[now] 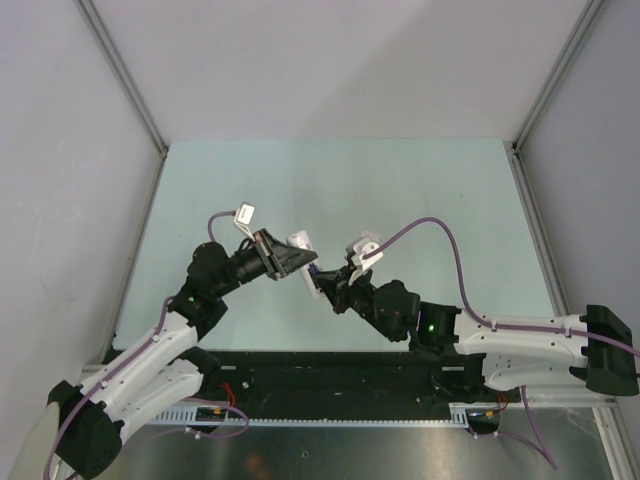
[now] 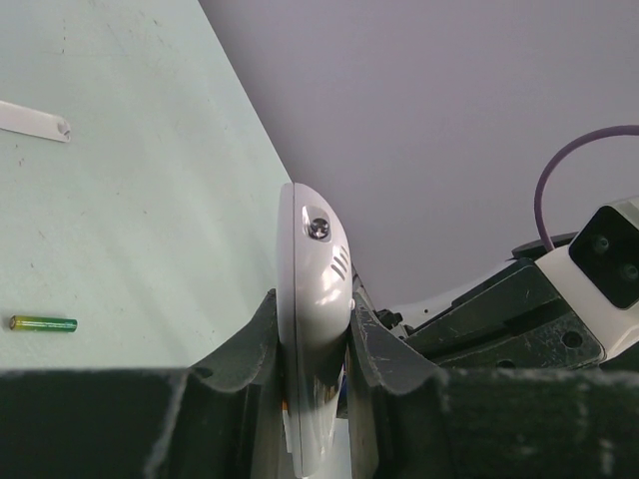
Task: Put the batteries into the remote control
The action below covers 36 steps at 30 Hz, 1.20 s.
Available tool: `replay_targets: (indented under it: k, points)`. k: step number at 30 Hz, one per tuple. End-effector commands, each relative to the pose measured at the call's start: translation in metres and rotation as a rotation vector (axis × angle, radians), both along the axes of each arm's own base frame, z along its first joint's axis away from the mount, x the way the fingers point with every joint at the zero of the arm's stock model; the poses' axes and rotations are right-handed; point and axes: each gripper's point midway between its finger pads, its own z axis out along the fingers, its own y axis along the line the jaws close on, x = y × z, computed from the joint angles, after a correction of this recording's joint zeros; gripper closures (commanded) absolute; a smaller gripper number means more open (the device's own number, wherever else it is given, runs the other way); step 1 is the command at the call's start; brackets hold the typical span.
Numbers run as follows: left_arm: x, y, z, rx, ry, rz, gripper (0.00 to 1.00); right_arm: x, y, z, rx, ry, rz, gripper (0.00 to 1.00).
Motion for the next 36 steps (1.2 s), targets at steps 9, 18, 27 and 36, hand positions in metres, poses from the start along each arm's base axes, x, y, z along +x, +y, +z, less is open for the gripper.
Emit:
replay_targets:
  k: [9,18,27,36]
  points:
    - [-0.014,-0.006,0.027,-0.045,-0.085,-0.076,1.0,0.021,-0.025,0.016,-0.03,-0.051,-0.134,1.0]
    - [-0.012,-0.006,0.024,-0.041,-0.075,-0.065,1.0,0.019,-0.026,0.016,-0.034,-0.049,-0.133,1.0]
    - [-0.003,-0.007,0.02,-0.04,-0.021,-0.035,1.0,0.007,-0.017,0.028,0.002,-0.077,-0.1,1.0]
    - [0.007,-0.004,0.024,-0.065,0.016,0.025,1.0,0.0,-0.01,0.031,0.029,-0.081,-0.094,1.0]
